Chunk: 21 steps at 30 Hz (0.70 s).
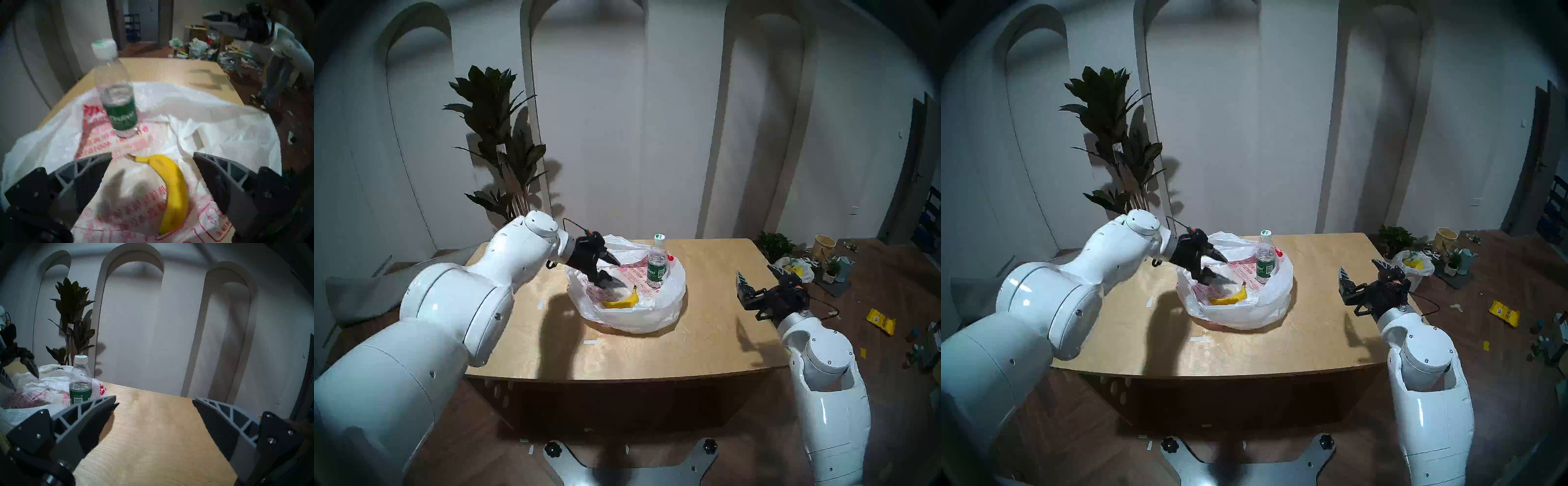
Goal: Bag the groceries: heavy items first, fragile items on top
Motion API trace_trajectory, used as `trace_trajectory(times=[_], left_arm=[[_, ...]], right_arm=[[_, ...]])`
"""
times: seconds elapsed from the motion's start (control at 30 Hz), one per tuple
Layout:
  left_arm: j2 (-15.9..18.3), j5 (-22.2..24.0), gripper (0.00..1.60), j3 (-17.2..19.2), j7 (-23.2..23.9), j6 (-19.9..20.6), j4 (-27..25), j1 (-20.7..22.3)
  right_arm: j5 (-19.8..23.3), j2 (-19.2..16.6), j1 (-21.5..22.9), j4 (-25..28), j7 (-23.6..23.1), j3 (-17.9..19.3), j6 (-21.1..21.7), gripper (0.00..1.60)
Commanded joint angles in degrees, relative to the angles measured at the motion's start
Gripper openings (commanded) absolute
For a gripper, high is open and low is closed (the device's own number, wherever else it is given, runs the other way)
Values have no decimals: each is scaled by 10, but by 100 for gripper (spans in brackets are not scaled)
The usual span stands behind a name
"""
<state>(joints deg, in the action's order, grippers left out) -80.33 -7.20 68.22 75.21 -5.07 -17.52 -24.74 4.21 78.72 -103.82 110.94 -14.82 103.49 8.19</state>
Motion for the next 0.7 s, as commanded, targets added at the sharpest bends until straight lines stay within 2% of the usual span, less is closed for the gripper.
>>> trace_trajectory(times=[0.0, 0.17, 0.37, 0.5, 0.67], left_arm=[[39, 65, 160, 80, -43, 9, -19, 68], [67, 94, 160, 120, -95, -6, -39, 74], [96, 114, 160, 161, -159, -23, -57, 62], [111, 115, 160, 175, -188, -34, -64, 50], [111, 119, 160, 188, -217, -38, -63, 22]], right_arm=[[1, 0, 5, 14, 1, 0, -2, 160], [1, 0, 5, 14, 1, 0, -1, 160], [2, 0, 6, 11, 0, 0, 0, 160], [3, -1, 6, 10, -1, 0, 0, 160], [3, -1, 6, 8, -1, 0, 0, 160]])
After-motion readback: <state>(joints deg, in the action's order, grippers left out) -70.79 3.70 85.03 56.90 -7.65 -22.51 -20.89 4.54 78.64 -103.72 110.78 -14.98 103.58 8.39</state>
